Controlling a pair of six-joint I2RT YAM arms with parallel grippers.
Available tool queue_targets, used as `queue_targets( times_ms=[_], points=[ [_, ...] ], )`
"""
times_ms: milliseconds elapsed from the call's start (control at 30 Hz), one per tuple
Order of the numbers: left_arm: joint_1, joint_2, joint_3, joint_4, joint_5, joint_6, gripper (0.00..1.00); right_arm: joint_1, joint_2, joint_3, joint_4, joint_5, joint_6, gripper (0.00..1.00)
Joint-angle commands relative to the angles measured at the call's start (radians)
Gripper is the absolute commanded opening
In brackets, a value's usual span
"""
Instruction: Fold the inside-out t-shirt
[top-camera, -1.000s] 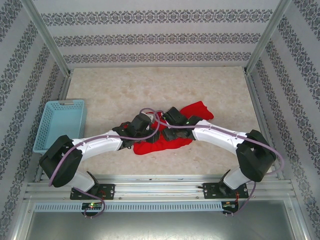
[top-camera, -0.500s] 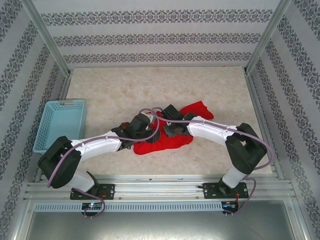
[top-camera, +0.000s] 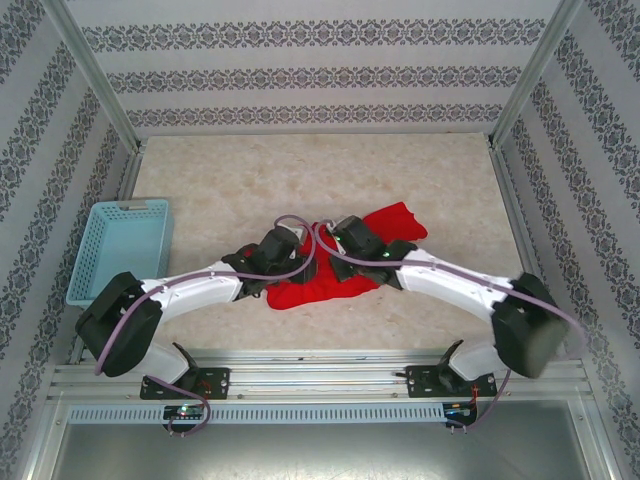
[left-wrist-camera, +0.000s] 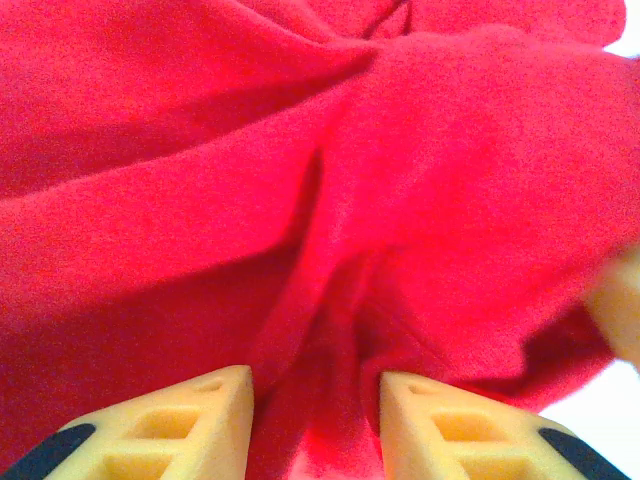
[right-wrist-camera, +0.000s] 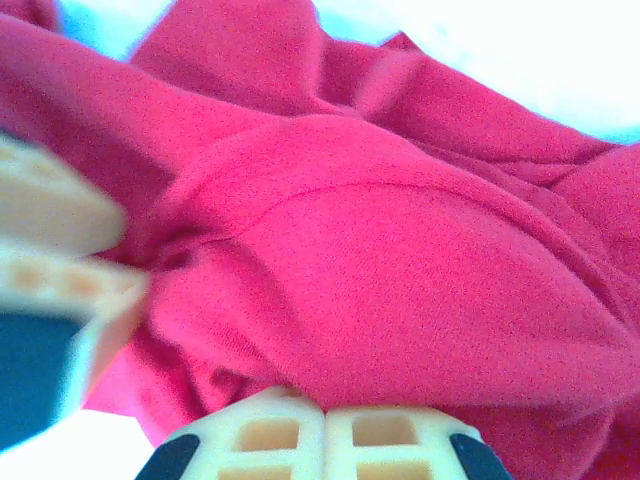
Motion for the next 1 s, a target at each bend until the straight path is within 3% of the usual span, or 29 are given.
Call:
queue_targets(
  times_ms=[0,433,567,733,967],
  points=[
    [0.03,-0.005,0.044,-0.048,-0.019,-0.039,0.41,0.005,-0.107,-0.079,0.083,-0.119,0.015,0.0],
    [0.044,0.15,0.144,-0.196,-0.059,-0.044,0.4,-0.06,-0.336,-0.219,0.2,-0.326,0.073,0.0],
    [0.094,0.204,0.136,-0.227,-0.08,-0.077,0.39,-0.095,-0.401,-0.241,0.141,-0.281,0.085,0.0],
    [0.123,0.288,0.166,-0.318,-0.164,-0.096,0.31,-0.13,-0.481,-0.285,0.073,-0.225,0.102,0.0],
    [0.159,0.299,0.136,-0.336,-0.216,-0.165,0.06,-0.14,-0.488,-0.318,0.014,-0.137,0.149,0.0]
  ],
)
